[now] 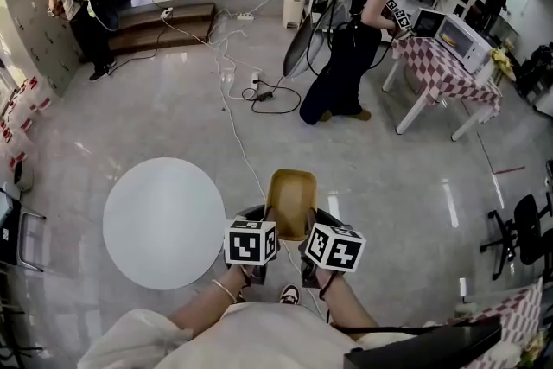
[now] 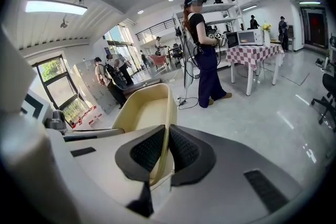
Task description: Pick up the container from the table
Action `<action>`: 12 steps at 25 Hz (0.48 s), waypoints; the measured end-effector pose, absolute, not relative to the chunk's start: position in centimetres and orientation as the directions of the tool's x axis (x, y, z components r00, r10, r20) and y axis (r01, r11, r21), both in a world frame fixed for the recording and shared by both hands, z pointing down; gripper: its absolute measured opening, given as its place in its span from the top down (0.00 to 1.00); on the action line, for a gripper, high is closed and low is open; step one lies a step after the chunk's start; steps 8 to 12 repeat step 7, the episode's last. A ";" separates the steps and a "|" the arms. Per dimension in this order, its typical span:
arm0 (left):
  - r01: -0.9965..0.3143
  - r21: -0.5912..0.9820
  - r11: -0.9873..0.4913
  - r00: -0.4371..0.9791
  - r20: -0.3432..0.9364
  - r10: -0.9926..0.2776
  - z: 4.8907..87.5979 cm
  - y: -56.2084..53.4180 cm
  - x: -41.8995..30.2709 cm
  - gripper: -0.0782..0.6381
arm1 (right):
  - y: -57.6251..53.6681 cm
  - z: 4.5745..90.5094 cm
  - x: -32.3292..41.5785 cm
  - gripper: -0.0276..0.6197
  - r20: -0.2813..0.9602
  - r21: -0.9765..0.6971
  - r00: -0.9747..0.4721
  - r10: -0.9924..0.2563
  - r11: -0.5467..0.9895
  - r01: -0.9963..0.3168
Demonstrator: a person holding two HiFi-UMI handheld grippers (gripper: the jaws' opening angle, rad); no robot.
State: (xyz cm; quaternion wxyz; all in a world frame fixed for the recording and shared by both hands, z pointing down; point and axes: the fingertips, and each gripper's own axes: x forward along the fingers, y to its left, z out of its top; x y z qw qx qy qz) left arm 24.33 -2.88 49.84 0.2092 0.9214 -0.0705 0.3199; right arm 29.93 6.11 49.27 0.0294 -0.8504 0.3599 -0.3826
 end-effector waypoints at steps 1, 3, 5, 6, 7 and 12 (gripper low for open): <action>-0.264 0.339 -0.903 0.786 0.619 0.003 49.8 -2.9 24.2 0.83 | 6.1 49.3 29.8 0.88 0.629 -0.326 0.448 -0.635 -0.739 -0.590; -0.265 0.337 -0.904 0.785 0.619 0.000 49.9 -2.9 24.0 0.83 | 6.1 49.3 29.6 0.88 0.629 -0.326 0.447 -0.636 -0.738 -0.591; -0.267 0.335 -0.903 0.784 0.621 -0.001 50.0 -2.8 23.7 0.83 | 6.2 49.4 29.3 0.88 0.629 -0.328 0.445 -0.637 -0.737 -0.592; -0.268 0.335 -0.903 0.783 0.622 -0.002 50.1 -2.8 23.6 0.83 | 6.2 49.5 29.2 0.88 0.629 -0.328 0.444 -0.638 -0.736 -0.592; -0.269 0.335 -0.903 0.783 0.622 -0.002 50.1 -2.7 23.5 0.83 | 6.3 49.5 29.1 0.88 0.630 -0.329 0.443 -0.639 -0.735 -0.593; -0.269 0.335 -0.903 0.783 0.622 -0.002 50.1 -2.7 23.5 0.83 | 6.3 49.5 29.1 0.88 0.630 -0.329 0.443 -0.639 -0.735 -0.593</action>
